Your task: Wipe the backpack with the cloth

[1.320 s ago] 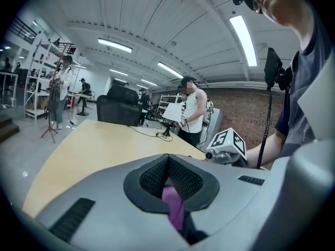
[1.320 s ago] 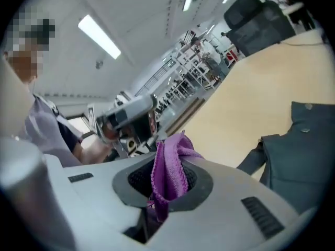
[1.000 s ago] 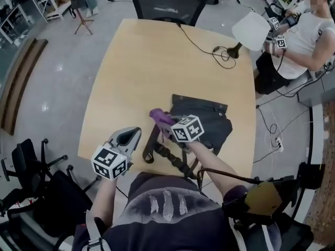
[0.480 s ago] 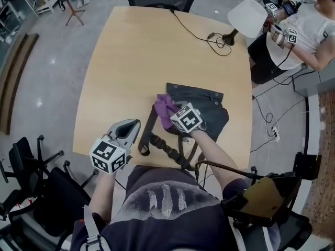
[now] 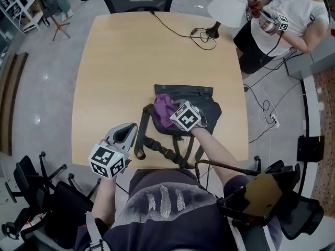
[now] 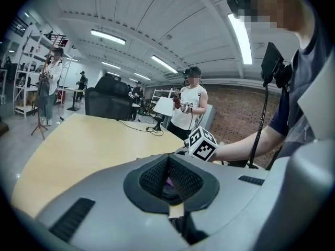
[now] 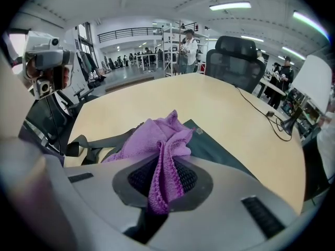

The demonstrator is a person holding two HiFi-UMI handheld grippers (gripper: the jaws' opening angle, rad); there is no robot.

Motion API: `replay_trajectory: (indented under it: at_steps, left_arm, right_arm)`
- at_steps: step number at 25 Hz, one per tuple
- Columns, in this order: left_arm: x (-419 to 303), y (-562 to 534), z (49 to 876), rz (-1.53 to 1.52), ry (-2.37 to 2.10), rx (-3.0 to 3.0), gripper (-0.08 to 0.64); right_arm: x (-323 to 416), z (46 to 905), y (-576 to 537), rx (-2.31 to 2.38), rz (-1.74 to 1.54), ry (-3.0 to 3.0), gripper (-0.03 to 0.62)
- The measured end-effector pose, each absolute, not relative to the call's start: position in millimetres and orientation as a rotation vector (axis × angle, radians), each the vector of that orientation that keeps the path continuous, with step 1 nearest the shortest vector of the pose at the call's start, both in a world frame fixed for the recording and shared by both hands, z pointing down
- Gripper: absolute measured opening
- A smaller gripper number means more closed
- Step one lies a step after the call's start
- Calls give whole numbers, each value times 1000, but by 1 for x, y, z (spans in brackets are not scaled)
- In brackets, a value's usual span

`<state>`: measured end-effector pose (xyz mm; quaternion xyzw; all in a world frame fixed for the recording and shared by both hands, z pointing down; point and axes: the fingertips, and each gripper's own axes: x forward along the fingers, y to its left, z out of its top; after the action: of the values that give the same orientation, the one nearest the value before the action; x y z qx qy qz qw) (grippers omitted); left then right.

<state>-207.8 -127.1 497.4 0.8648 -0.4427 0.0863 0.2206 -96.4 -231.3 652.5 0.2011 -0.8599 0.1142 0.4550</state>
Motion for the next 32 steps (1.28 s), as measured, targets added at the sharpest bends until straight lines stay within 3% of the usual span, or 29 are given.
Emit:
replay_trajectory:
  at_steps: [32]
  left_arm:
    - [-158, -125, 484, 278, -1182, 2440, 6]
  right_arm:
    - [118, 657, -302, 775, 371, -1858, 32]
